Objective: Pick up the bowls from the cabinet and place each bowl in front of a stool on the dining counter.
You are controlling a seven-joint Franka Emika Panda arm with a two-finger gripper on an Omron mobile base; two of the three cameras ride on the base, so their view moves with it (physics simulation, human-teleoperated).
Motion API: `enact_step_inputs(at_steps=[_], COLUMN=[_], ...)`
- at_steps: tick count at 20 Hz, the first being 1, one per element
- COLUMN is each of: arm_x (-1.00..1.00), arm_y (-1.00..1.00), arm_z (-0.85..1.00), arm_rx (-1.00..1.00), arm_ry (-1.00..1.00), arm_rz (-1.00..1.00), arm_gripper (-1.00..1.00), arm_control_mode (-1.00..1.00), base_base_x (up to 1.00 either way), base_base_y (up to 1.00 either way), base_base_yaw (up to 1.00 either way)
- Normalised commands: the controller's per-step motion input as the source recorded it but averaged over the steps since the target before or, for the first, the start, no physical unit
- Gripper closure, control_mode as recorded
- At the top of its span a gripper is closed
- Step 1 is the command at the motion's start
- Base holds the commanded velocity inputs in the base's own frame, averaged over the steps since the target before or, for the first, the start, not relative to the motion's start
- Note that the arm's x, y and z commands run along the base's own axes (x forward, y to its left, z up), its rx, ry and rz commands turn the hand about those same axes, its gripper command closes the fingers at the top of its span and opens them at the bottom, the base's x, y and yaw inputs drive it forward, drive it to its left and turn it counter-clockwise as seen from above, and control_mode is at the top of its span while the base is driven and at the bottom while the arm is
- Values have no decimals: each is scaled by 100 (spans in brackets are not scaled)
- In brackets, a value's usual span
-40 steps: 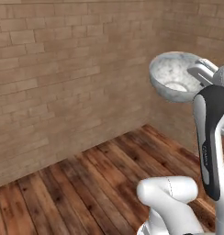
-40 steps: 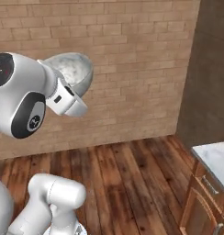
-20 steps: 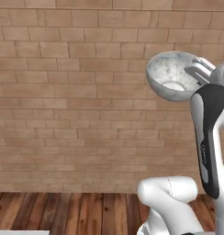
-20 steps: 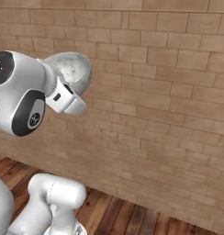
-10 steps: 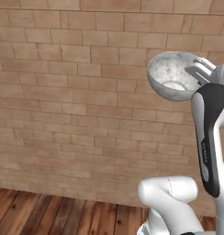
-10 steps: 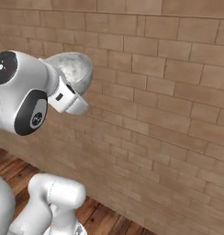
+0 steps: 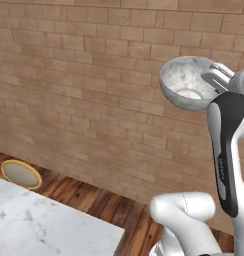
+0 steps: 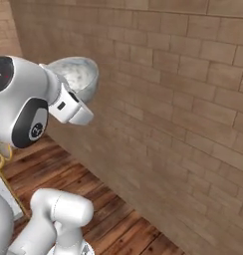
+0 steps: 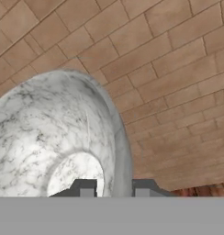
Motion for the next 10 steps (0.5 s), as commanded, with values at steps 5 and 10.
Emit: enact_step_inputs(at_steps=[5,10], arm_x=[0,0], arm_y=[0,0], arm_z=[0,0], arm_rx=[0,0], arm_ry=[0,0], arm_rz=[0,0], arm_gripper=[100,100], arm_control_mode=[100,100], base_base_x=[3,3], base_base_y=[2,-38], base_base_yaw=[46,39])
